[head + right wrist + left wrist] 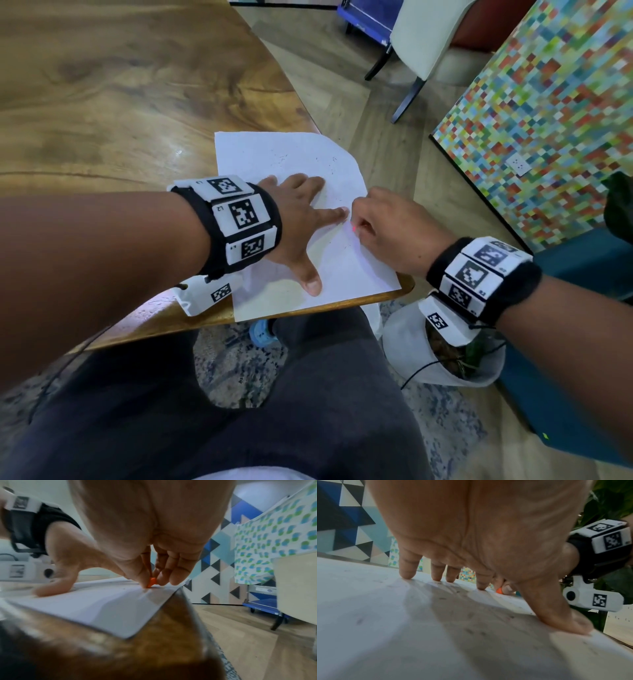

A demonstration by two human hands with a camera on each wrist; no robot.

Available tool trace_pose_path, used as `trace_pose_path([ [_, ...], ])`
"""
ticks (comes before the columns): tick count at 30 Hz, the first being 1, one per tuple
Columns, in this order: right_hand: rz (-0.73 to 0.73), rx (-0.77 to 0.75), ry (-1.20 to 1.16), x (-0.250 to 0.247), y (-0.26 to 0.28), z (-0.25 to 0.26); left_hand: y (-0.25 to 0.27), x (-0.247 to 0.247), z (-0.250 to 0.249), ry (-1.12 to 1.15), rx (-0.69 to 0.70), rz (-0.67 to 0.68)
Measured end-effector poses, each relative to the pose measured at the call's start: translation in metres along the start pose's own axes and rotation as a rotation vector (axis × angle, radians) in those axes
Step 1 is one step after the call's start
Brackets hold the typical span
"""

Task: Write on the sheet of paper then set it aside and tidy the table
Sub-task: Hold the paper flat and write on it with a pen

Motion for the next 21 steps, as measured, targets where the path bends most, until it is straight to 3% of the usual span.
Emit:
trace_pose_path([
  [4, -0.018, -0.289, -0.009, 0.010, 0.032, 0.030, 0.004, 0.003, 0.000, -0.029, -0.003, 0.035],
  [7, 0.092, -0.369, -0.038, 0.018, 0.045, 0.042, 0.004, 0.002, -0.002, -0.045, -0.010, 0.076],
  [9, 0.090, -0.327, -0.029, 0.014, 0.034, 0.033, 0.005, 0.002, -0.002, -0.041, -0.006, 0.092],
  [14, -0.003, -0.022, -0.002, 0.001, 0.000, 0.003, 0.008, 0.002, -0.001, -0.013, -0.004, 0.097],
  [16, -0.018, -0.100, 0.012, 0.004, 0.006, 0.011, 0.007, 0.002, -0.001, -0.009, -0.004, 0.095],
  [18, -0.020, -0.278, 0.011, 0.010, 0.023, 0.024, 0.005, 0.004, -0.001, -0.009, -0.008, 0.096],
  [21, 0.084, -0.405, 0.009, 0.021, 0.041, 0.034, 0.004, 0.005, -0.003, -0.019, -0.011, 0.105],
])
Point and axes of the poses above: each hand's wrist, its own y-axis away from the middle knuckle, its own x-axis out of the palm, z = x × y, the point moved 3 cm from there along -y, towards the middle knuckle, and after that the axes turned 10 degrees about x, right-handed, at the moved point
